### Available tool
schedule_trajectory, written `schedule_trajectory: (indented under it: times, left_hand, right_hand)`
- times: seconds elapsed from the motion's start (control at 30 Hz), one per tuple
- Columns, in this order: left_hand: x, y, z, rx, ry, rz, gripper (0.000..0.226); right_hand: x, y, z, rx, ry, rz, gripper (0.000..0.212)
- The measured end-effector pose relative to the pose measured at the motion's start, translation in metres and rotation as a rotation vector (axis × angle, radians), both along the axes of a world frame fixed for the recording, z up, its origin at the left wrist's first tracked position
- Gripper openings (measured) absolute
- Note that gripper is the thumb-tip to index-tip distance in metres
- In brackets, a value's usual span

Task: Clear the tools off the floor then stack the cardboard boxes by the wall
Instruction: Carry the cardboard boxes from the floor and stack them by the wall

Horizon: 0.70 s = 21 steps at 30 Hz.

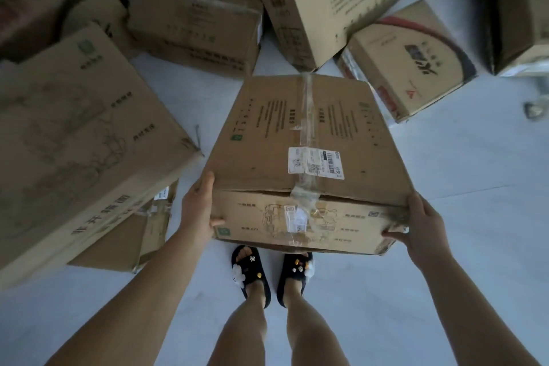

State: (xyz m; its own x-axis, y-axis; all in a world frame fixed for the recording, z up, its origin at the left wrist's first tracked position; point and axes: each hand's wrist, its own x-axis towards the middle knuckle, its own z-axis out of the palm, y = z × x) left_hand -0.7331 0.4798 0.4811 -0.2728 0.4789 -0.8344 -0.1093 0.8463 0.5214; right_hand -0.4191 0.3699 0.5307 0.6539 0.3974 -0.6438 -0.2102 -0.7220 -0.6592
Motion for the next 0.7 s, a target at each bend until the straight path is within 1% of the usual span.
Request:
schedule_trajectory:
  times: [0.1,0.2,0.3,0.4,0.47,0.5,0.6,0.7]
  left_hand:
    - [-0.008,-0.015,0.07,0.032,0.021,0.044,0.03]
    - [-0.021,-0.03,0.142,0.074,0.049,0.108,0.036]
    - [-0.034,-0.052,0.21,0.147,0.064,0.184,0.029]
    - [-0.046,-0.077,0.264,0.242,0.05,0.231,0.021]
    - [-0.049,-0.09,0.29,0.295,0.03,0.264,0.013]
    - [-0.049,-0.096,0.301,0.322,0.028,0.285,0.013]
    - [-0.043,-0.112,0.32,0.381,0.055,0.367,0.022]
    - [-0.03,-0.129,0.33,0.429,0.102,0.457,0.03]
  right_hand:
    - [-0.009,-0.012,0.067,0.018,0.001,-0.014,0.031]
    - [-0.02,-0.02,0.131,0.086,-0.008,0.014,0.03]
    - [-0.03,-0.028,0.178,0.145,-0.014,0.053,0.03]
    - [-0.04,-0.03,0.212,0.229,0.005,0.081,0.029]
    - [-0.042,-0.029,0.229,0.264,0.04,0.082,0.032]
    - [-0.043,-0.028,0.237,0.278,0.047,0.095,0.033]
    - [-0.033,-0.021,0.255,0.324,0.054,0.16,0.034]
    - [-0.019,-0.013,0.267,0.384,0.068,0.263,0.03]
